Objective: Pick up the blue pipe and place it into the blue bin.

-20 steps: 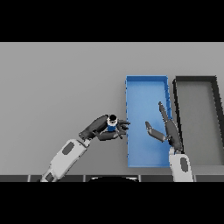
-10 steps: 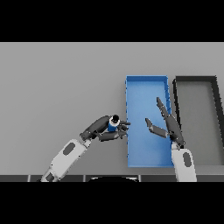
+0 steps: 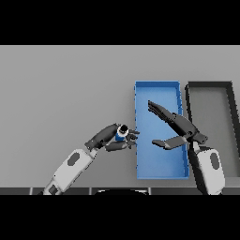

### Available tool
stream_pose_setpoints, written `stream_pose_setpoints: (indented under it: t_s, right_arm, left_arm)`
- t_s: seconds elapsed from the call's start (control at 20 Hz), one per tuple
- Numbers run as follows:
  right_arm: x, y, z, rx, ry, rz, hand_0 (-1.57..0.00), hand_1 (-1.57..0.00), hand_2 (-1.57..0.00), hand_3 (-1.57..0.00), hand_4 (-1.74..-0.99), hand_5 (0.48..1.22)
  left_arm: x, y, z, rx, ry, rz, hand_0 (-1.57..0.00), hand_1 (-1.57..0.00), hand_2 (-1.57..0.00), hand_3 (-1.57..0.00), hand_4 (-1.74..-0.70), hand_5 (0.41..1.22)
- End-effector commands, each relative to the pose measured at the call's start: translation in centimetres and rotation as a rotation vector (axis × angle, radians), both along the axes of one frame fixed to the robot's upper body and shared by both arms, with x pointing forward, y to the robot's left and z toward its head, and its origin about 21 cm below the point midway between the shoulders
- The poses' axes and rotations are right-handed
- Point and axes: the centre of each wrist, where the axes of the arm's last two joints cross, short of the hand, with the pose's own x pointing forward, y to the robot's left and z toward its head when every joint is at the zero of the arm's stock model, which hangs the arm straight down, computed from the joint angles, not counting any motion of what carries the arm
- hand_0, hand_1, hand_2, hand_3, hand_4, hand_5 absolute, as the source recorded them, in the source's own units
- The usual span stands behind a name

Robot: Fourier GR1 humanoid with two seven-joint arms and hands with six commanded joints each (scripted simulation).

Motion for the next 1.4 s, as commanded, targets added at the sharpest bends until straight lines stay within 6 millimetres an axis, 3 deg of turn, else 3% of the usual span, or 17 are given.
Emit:
stream_pose_setpoints:
  t_s: [0.0,0.15,0.3,0.4,0.5,0.7,0.9,0.95,1.0,1.05,1.1,1.15,1.25,1.3,1.35]
  right_arm:
    - [0.2,0.8,1.0,-0.002,-0.015,0.056,0.00,0.00,0.00,0.00,-1.337,0.504]
    - [0.5,2.6,3.4,-0.050,-0.049,0.159,0.00,0.00,0.00,0.00,-1.335,0.490]
    - [0.7,4.5,4.5,-0.086,-0.085,0.236,0.00,0.00,0.00,0.00,-1.324,0.488]
    - [1.1,6.2,4.6,-0.111,-0.097,0.292,0.00,0.00,0.00,0.00,-1.307,0.497]
    - [1.4,7.4,5.1,-0.131,-0.120,0.325,0.00,0.00,0.00,0.00,-1.270,0.510]
    - [2.3,10.0,5.2,-0.166,-0.119,0.380,0.00,0.00,0.00,0.00,-1.232,0.517]
    - [3.0,12.2,5.4,-0.173,-0.103,0.419,0.00,0.00,-0.01,0.00,-1.210,0.498]
    - [3.3,12.5,5.4,-0.190,-0.097,0.429,-0.02,-0.03,-0.05,-0.03,-1.236,0.493]
    - [3.4,13.5,5.8,-0.200,-0.100,0.442,-0.11,-0.14,-0.16,-0.12,-1.291,0.483]
    - [3.5,13.7,5.8,-0.200,-0.105,0.452,-0.26,-0.30,-0.31,-0.25,-1.348,0.477]
    - [3.6,14.0,5.6,-0.210,-0.103,0.467,-0.47,-0.49,-0.49,-0.52,-1.365,0.477]
    - [3.8,14.4,5.7,-0.196,-0.118,0.487,-0.69,-0.70,-0.71,-0.66,-1.433,0.486]
    - [3.7,14.5,5.8,-0.150,-0.121,0.508,-1.01,-1.02,-1.02,-0.88,-1.527,0.570]
    - [3.9,14.7,5.7,-0.133,-0.112,0.507,-1.12,-1.13,-1.13,-1.02,-1.498,0.638]
    - [3.7,15.0,5.7,-0.106,-0.111,0.526,-1.21,-1.22,-1.22,-1.13,-1.474,0.755]
  left_arm:
    - [0.2,0.1,0.0,0.012,-0.001,0.002,-1.57,-1.57,-1.57,-1.44,-1.73,1.221]
    - [-0.2,0.3,-0.4,0.021,0.001,-0.005,-1.57,-1.57,-1.57,-1.44,-1.73,1.221]
    - [0.0,0.1,-0.1,0.013,0.010,0.000,-1.57,-1.57,-1.57,-1.44,-1.73,1.221]
    - [-0.2,0.0,-0.2,-0.002,-0.008,-0.022,-1.57,-1.57,-1.57,-1.44,-1.73,1.221]
    - [0.0,0.3,-0.1,-0.021,-0.021,-0.033,-1.57,-1.57,-1.57,-1.49,-1.63,1.221]
    - [0.1,0.2,-0.3,0.000,-0.008,-0.050,-1.57,-1.57,-1.57,-1.54,-1.52,1.221]
    - [0.5,0.6,-0.2,0.010,-0.015,-0.036,-1.57,-1.57,-1.57,-1.56,-1.47,1.221]
    - [0.4,0.6,-0.4,0.016,0.004,-0.030,-1.57,-1.57,-1.57,-1.56,-1.52,1.221]
    - [0.4,0.5,-0.5,0.019,-0.001,-0.036,-1.57,-1.57,-1.57,-1.28,-1.57,1.221]
    - [0.3,0.2,-0.2,0.075,-0.011,-0.019,-1.57,-1.57,-1.57,-1.19,-1.60,1.221]
    - [0.4,0.5,0.1,0.142,-0.033,-0.013,-1.57,-1.53,-1.57,-1.12,-1.63,1.221]
    - [0.1,0.6,0.3,0.141,-0.031,-0.001,-1.57,-1.54,-1.57,-1.12,-1.65,1.221]
    - [0.3,0.6,0.4,0.109,-0.043,-0.003,-1.57,-1.55,-1.57,-1.28,-1.68,1.221]
    - [0.4,0.5,0.3,0.080,-0.032,-0.015,-1.57,-1.55,-1.57,-1.34,-1.69,1.221]
    - [0.2,0.1,0.2,0.050,-0.026,-0.027,-1.57,-1.56,-1.57,-1.39,-1.70,1.221]
